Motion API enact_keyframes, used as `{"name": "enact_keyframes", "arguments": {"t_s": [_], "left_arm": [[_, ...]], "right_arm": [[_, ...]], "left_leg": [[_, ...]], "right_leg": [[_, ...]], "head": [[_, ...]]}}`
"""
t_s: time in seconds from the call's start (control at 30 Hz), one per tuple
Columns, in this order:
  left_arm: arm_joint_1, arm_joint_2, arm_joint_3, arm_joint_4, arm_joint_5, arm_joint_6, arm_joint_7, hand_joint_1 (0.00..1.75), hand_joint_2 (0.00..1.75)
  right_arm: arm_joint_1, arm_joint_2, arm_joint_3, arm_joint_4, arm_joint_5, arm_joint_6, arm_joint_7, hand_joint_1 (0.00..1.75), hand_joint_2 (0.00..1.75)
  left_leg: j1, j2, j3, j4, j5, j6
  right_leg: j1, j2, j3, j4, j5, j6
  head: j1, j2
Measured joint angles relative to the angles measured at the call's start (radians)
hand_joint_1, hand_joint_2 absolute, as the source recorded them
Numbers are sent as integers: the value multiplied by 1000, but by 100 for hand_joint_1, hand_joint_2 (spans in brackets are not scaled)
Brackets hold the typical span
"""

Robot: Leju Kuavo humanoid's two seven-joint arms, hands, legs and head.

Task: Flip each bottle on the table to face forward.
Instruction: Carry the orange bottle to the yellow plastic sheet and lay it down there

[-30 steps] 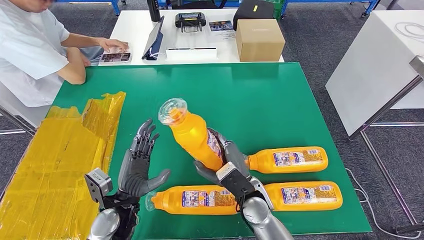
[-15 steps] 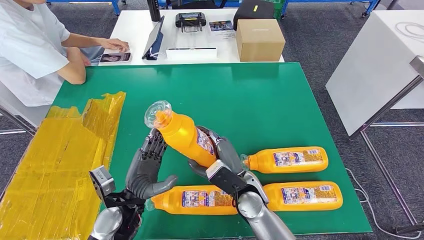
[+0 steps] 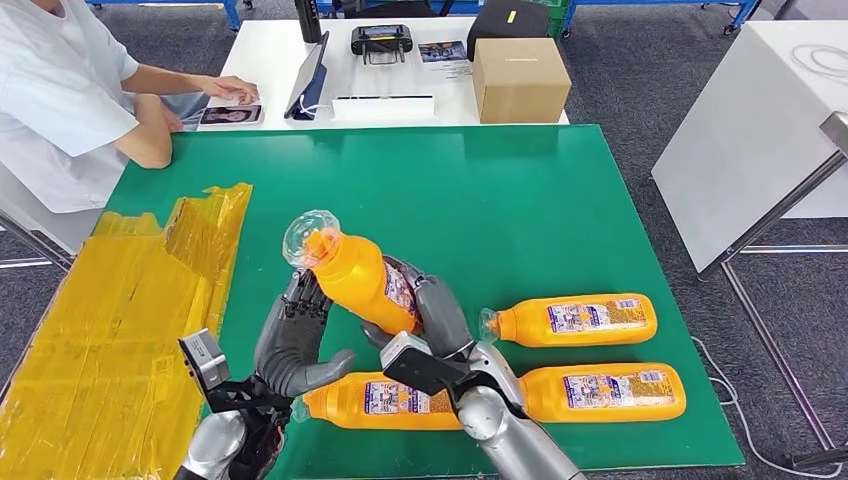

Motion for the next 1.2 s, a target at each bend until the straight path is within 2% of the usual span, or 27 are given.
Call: {"name": "enact_keyframes", "arguments": {"t_s": [0.4, 0.57, 0.67, 0.8, 0.93, 1.07, 1.2], "left_arm": [[-1, 0, 1, 6, 1, 0, 0, 0, 175], [-8, 0, 24, 41, -12, 39, 9, 0, 175], [-12, -1, 29, 55, -31, 79, 6, 0, 175], [-15, -4, 36, 77, -28, 106, -2, 17, 175], [-14, -13, 45, 88, -18, 126, -18, 17, 175], [-14, -19, 50, 94, -11, 129, -21, 175, 175], [-11, -25, 59, 94, 4, 138, -32, 175, 175]], "right_arm": [[-4, 1, 27, 8, 39, 7, 0, 175, 175], [-16, 2, 152, 14, 99, 21, 18, 175, 175], [-22, 2, 167, 17, 92, 20, 27, 175, 175], [-25, 2, 175, 24, 86, 20, 35, 175, 175], [-32, 2, 182, 30, 78, 21, 41, 175, 175], [-36, 2, 186, 36, 75, 21, 43, 175, 175], [-39, 2, 189, 40, 70, 21, 43, 175, 175]], "left_leg": [[0, 0, 0, 0, 0, 0], [0, 1, 0, 0, 0, 0], [0, 1, 0, 0, 0, 0], [0, 1, 0, 0, 0, 0], [0, 1, 0, 0, 0, 0], [0, 1, 0, 0, 0, 0], [0, 1, 0, 0, 0, 0]], "right_leg": [[0, 0, 0, 0, 0, 0], [0, 0, 0, 0, 0, 0], [0, 0, 0, 0, 0, 0], [0, 0, 0, 0, 0, 0], [0, 0, 0, 0, 0, 0], [0, 0, 0, 0, 0, 0], [0, 0, 0, 0, 0, 0]], "head": [[0, 0], [0, 0], [0, 0], [0, 0], [0, 0], [0, 0], [0, 0]]}}
